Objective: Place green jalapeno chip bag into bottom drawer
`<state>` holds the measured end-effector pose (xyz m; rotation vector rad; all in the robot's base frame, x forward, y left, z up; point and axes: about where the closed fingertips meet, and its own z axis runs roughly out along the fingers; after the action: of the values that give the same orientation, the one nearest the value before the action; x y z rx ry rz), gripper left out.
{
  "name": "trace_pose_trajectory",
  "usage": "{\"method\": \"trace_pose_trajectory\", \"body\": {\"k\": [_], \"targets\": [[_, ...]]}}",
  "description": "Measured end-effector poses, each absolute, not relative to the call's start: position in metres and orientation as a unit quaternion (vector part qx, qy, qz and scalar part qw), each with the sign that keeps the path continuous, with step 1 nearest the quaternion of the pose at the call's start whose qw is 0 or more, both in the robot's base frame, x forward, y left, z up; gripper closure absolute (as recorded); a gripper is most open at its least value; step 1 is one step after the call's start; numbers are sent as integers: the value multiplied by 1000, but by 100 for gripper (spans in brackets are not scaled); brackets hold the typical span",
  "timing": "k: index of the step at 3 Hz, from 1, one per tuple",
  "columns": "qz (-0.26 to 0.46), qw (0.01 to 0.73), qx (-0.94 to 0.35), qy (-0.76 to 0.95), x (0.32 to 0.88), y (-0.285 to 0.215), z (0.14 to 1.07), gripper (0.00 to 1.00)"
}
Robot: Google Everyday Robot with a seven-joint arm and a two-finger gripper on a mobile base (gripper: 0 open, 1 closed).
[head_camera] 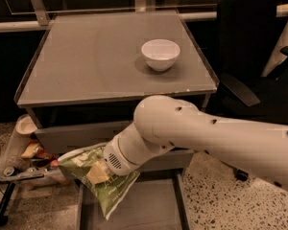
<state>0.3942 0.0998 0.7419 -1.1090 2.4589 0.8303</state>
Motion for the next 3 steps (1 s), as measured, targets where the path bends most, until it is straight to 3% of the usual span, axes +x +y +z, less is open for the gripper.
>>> {"method": "trace_pose_trajectory", "body": {"k": [3], "targets": [[327, 92, -258, 904, 404, 58, 542, 100]]}}
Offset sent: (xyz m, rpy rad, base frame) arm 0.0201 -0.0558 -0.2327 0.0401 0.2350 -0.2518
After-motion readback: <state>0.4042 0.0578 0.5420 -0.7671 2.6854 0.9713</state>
